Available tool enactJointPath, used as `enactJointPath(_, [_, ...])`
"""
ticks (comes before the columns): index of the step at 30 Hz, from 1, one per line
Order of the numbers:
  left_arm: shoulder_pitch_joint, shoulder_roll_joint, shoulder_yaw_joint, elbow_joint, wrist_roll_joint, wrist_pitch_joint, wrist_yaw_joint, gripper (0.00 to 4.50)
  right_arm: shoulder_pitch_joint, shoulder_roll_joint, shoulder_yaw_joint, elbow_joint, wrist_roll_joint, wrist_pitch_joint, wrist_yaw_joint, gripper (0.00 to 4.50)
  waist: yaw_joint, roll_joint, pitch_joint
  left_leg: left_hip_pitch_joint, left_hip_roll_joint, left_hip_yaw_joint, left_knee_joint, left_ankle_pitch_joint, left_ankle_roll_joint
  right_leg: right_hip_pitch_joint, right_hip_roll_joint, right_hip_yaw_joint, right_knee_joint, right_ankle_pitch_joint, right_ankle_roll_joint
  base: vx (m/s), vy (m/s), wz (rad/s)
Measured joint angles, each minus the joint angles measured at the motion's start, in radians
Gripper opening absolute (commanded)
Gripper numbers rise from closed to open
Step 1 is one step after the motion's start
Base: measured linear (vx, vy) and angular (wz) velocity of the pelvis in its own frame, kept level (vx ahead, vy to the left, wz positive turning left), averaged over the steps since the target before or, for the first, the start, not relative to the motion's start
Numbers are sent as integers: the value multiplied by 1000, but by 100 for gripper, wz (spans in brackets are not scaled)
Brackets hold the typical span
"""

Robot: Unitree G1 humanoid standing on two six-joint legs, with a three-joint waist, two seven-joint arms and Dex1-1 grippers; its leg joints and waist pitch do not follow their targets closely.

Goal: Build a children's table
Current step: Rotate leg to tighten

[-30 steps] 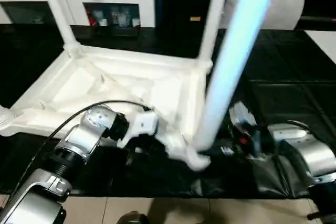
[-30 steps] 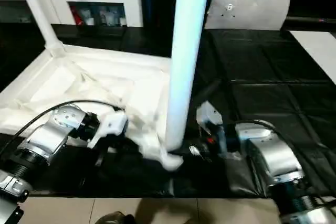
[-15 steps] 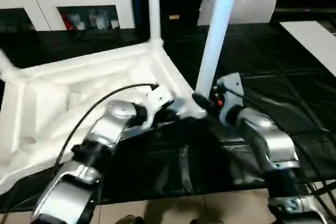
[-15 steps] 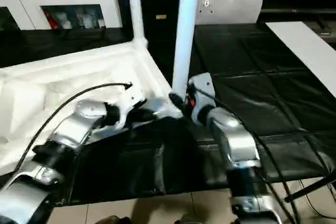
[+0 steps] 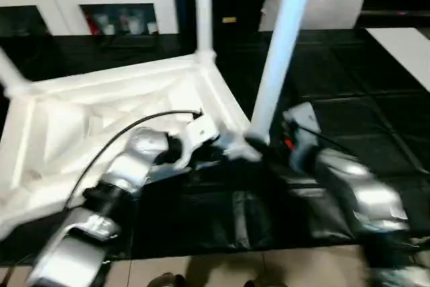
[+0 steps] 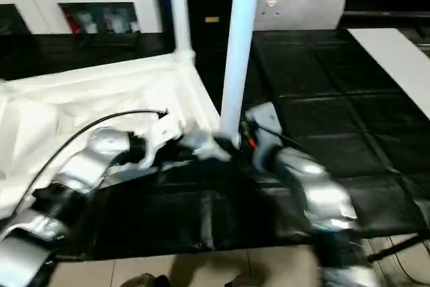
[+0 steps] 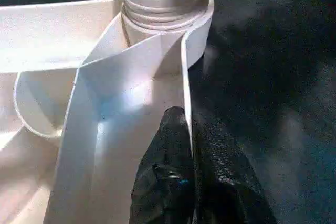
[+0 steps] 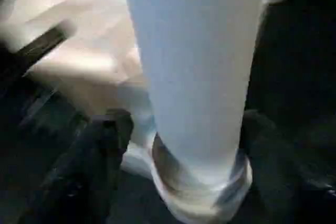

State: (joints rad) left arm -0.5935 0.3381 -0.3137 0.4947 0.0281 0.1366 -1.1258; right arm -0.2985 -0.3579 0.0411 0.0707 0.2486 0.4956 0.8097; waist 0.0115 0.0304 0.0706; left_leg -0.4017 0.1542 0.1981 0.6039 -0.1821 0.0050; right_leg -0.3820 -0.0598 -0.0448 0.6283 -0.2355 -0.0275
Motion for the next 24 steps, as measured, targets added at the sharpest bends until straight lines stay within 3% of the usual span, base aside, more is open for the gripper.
enactJointPath(5, [10,40,-26,-18,-17,-34,-127,0,11,-116,32,-25,26,-9,204,428,30,1,0,0,0,0,3,0,0,1,0,0,1,2,1,0,0,0])
enactJointPath(14, [17,94,-76,-35,-44,-95,-280,0,-13,-232,120,-8,35,-65,435,448,51,1,0,0,1,2,5,0,-1,2,-1,0,0,6,2,0,0,0])
enactJointPath(15, [17,94,-78,-38,-44,-96,-288,0,-15,-236,124,-7,38,-68,454,421,52,1,0,0,0,2,5,0,-1,2,-1,0,0,6,2,0,0,0])
enactJointPath(24, [18,106,-79,-42,-55,-101,-312,0,-25,-235,128,28,80,-72,539,348,50,1,0,0,1,3,5,0,-1,2,-1,0,1,6,2,0,0,0])
